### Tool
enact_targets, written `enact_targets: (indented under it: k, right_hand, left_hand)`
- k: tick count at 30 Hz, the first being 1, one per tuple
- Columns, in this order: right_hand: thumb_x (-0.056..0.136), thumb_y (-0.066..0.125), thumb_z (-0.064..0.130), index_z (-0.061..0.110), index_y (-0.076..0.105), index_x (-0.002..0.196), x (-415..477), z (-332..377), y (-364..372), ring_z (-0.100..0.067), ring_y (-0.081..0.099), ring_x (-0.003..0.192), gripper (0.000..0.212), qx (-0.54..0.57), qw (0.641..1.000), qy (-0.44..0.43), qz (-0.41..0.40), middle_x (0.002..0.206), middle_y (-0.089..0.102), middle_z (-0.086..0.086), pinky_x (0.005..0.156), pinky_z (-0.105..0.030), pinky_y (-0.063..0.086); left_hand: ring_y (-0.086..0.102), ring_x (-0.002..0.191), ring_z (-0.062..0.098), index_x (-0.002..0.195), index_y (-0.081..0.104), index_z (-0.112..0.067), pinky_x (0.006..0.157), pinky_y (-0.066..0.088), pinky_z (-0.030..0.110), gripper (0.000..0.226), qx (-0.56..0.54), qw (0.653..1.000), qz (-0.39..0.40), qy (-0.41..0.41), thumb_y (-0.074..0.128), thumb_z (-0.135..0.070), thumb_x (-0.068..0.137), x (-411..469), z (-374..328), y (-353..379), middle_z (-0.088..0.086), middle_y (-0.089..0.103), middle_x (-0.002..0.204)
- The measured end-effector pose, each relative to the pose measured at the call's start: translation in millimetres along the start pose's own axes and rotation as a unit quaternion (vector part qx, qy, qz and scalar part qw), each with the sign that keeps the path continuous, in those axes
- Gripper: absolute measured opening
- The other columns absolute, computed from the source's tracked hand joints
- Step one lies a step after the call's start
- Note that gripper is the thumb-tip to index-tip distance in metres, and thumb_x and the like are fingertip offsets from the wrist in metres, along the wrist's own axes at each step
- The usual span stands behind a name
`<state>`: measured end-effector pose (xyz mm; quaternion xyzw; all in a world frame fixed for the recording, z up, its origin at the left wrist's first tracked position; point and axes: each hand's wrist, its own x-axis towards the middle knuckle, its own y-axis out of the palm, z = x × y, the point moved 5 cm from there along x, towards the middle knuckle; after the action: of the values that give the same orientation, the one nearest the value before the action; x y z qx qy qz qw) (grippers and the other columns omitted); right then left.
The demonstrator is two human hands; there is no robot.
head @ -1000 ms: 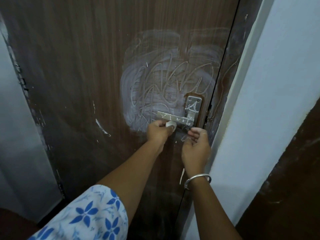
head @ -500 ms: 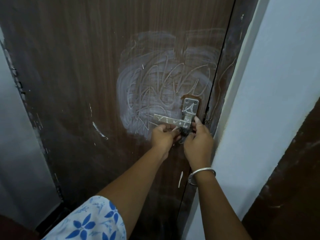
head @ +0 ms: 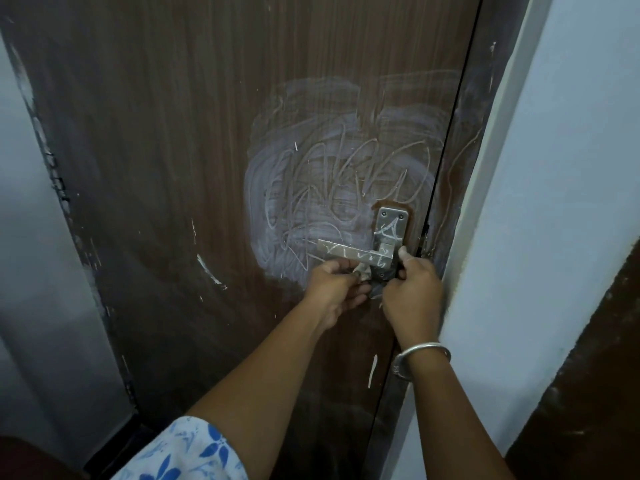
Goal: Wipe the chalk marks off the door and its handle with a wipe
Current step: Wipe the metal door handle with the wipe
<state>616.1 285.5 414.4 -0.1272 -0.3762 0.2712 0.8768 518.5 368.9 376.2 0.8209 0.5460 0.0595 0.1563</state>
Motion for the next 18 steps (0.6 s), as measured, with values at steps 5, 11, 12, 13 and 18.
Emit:
enact_targets:
  k: [5, 11, 12, 13, 18]
  right_hand:
    - [0.079, 0.05, -0.011, 0.002, 0.05, 0.132, 3, -2, -2, -0.029, 0.055, 0.108, 0.055, -0.012, 1.0, -0.009, 0.019, 0.121, 0.055, -0.015, 0.085, -0.017, 0.035]
    - [0.08, 0.053, -0.005, 0.003, 0.047, 0.133, 3, 0, 1, -0.026, 0.054, 0.104, 0.054, -0.04, 0.998, -0.026, 0.034, 0.117, 0.054, -0.014, 0.081, -0.016, 0.034]
    - [0.08, 0.053, -0.004, 0.003, 0.048, 0.133, 3, 0, 1, -0.026, 0.054, 0.104, 0.054, -0.039, 0.998, -0.026, 0.034, 0.117, 0.054, -0.014, 0.082, -0.016, 0.034]
    - [0.081, 0.053, -0.004, 0.004, 0.048, 0.133, 3, 0, 1, -0.026, 0.054, 0.104, 0.053, -0.038, 0.998, -0.027, 0.035, 0.118, 0.054, -0.014, 0.082, -0.016, 0.034]
    - [0.081, 0.053, -0.006, 0.004, 0.049, 0.133, 3, -2, 0, -0.024, 0.053, 0.105, 0.052, -0.037, 0.998, -0.025, 0.036, 0.119, 0.054, -0.012, 0.078, -0.006, 0.027]
  left_hand:
    - [0.066, 0.078, 0.022, 0.091, 0.061, -0.01, 0.08, 0.052, 0.037, 0.026, -0.051, 0.997, 0.032, -0.051, 0.035, -0.003, 0.092, 3, -1, -2, 0.012, 0.067, 0.09]
    - [0.06, 0.106, 0.032, 0.106, 0.062, -0.007, 0.094, 0.043, 0.047, 0.057, -0.092, 0.983, 0.106, -0.121, 0.023, -0.044, 0.087, 7, -1, -15, 0.018, 0.065, 0.11]
    - [0.06, 0.106, 0.031, 0.106, 0.062, -0.007, 0.094, 0.043, 0.047, 0.064, -0.081, 0.983, 0.112, -0.122, 0.02, -0.05, 0.087, 8, -3, -17, 0.017, 0.066, 0.109]
    - [0.06, 0.107, 0.03, 0.107, 0.062, -0.008, 0.093, 0.042, 0.047, 0.07, -0.07, 0.983, 0.117, -0.123, 0.017, -0.057, 0.087, 10, -6, -18, 0.016, 0.067, 0.108]
    - [0.059, 0.108, 0.027, 0.111, 0.062, -0.013, 0.091, 0.039, 0.047, 0.078, -0.032, 0.987, 0.115, -0.111, 0.014, -0.069, 0.084, 17, -29, -19, 0.014, 0.065, 0.114]
